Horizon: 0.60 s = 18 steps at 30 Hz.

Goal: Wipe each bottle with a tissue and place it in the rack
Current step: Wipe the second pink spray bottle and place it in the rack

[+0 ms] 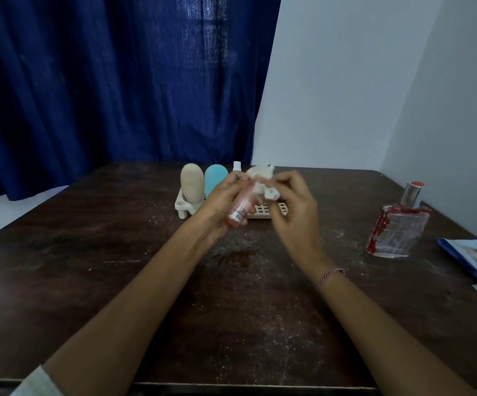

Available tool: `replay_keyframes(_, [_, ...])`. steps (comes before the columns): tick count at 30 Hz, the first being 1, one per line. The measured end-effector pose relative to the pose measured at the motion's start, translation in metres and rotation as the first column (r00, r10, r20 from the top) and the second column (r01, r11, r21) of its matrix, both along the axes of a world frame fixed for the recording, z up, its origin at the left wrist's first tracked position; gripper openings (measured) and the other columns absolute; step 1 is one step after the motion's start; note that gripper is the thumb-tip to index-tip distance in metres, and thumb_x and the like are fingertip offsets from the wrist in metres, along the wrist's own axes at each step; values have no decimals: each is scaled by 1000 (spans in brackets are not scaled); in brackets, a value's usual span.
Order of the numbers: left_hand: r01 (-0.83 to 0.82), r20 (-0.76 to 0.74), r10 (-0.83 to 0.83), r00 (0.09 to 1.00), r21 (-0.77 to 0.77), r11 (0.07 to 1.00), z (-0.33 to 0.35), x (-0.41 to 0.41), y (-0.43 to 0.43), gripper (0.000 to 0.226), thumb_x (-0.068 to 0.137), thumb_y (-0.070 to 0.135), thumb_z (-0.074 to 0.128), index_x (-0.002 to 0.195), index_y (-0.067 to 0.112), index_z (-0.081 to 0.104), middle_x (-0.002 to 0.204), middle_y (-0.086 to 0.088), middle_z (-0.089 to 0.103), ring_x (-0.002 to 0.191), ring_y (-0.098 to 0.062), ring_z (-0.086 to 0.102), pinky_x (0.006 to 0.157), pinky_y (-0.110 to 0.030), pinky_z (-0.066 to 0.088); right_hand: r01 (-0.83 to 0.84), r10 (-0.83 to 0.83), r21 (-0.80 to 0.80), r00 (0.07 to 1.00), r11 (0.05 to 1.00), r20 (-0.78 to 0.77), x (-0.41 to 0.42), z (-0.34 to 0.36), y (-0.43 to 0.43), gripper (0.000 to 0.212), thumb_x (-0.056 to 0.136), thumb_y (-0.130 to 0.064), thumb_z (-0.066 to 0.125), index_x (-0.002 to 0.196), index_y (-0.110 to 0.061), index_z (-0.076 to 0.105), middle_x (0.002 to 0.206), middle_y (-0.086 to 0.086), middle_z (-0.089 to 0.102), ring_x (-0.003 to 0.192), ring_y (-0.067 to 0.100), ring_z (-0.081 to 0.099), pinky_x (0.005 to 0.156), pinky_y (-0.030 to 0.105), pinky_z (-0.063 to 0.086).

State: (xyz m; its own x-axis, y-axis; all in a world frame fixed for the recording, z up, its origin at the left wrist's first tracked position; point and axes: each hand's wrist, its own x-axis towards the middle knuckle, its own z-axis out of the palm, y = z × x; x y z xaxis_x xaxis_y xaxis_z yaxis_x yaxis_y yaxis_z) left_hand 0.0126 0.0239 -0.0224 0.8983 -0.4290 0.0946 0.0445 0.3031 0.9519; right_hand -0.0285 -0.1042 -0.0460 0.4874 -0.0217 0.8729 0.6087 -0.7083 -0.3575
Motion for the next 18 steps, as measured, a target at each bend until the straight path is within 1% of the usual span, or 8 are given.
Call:
replay_keyframes(2, [-34, -51, 29, 998, -99, 994, 1, 4, 0, 11, 94, 9, 48, 87, 15, 54, 73, -2, 63, 53, -10, 59, 40, -17, 44, -68, 63, -200, 998, 978, -31, -3, -4, 10, 34, 83, -9, 52, 115, -8, 64, 101, 6, 51, 99, 6, 43, 92, 10, 36])
replay_keyframes(4, [-20, -102, 3, 995, -161, 987, 3, 7, 0, 12, 93, 11, 52, 82, 13, 57, 70, -2, 61, 60, -10, 61, 50, -18, 49, -113, 104, -304, 994, 946, -43, -3, -7, 16, 36, 84, -11, 48, 117, -6, 63, 103, 10, 53, 103, 11, 44, 95, 14, 35])
replay_keyframes(6, [-4, -73, -5, 997, -125, 992, 4, 9, 2, 14, 92, 10, 51, 82, 13, 59, 71, -2, 63, 63, -11, 61, 54, -20, 49, -104, 103, -298, 994, 949, -19, -3, -6, 15, 36, 83, -9, 48, 116, -6, 63, 103, 9, 53, 103, 11, 44, 95, 14, 35])
replay_keyframes(7, [-2, -35, -1, 999, -79, 997, 3, 10, 3, 16, 93, 8, 48, 84, 14, 60, 72, -2, 64, 63, -11, 61, 52, -21, 49, -87, 88, -272, 996, 958, -7, -3, -4, 12, 36, 83, -6, 50, 116, -8, 63, 104, 7, 52, 104, 8, 43, 95, 14, 35])
replay_keyframes(10, [25, 69, -31, 997, 93, 995, 1, 9, 9, 13, 96, 19, 48, 89, 21, 58, 72, -4, 64, 50, -13, 56, 35, -18, 39, 33, -32, -169, 999, 985, 12, -3, 1, -2, 46, 77, 11, 56, 118, -11, 63, 106, 8, 52, 105, 3, 38, 92, 16, 39])
replay_keyframes(12, [55, 66, -63, 996, 123, 991, 3, 9, 13, 11, 95, 26, 51, 87, 22, 58, 75, -7, 66, 48, -14, 54, 32, -17, 37, 113, -112, -116, 994, 987, 17, -1, 5, -13, 54, 74, 17, 57, 121, -11, 61, 107, 9, 54, 104, 4, 38, 92, 12, 38])
replay_keyframes(15, [83, 102, -101, 990, 169, 982, 7, 10, 18, 12, 94, 29, 51, 94, 18, 57, 75, -14, 66, 39, -12, 51, 31, -17, 37, 143, -137, -166, 989, 976, 45, 1, 7, -21, 53, 75, 17, 59, 121, -9, 61, 106, 10, 56, 103, 8, 40, 91, 4, 32])
replay_keyframes(18, [67, 178, -120, 977, 275, 959, 8, 10, 23, 16, 94, 28, 51, 101, 16, 57, 78, -16, 66, 37, -11, 50, 32, -17, 38, 136, -133, -233, 991, 963, 29, 1, 7, -21, 47, 75, 13, 62, 115, -11, 65, 112, 11, 55, 105, 2, 31, 90, 0, 30])
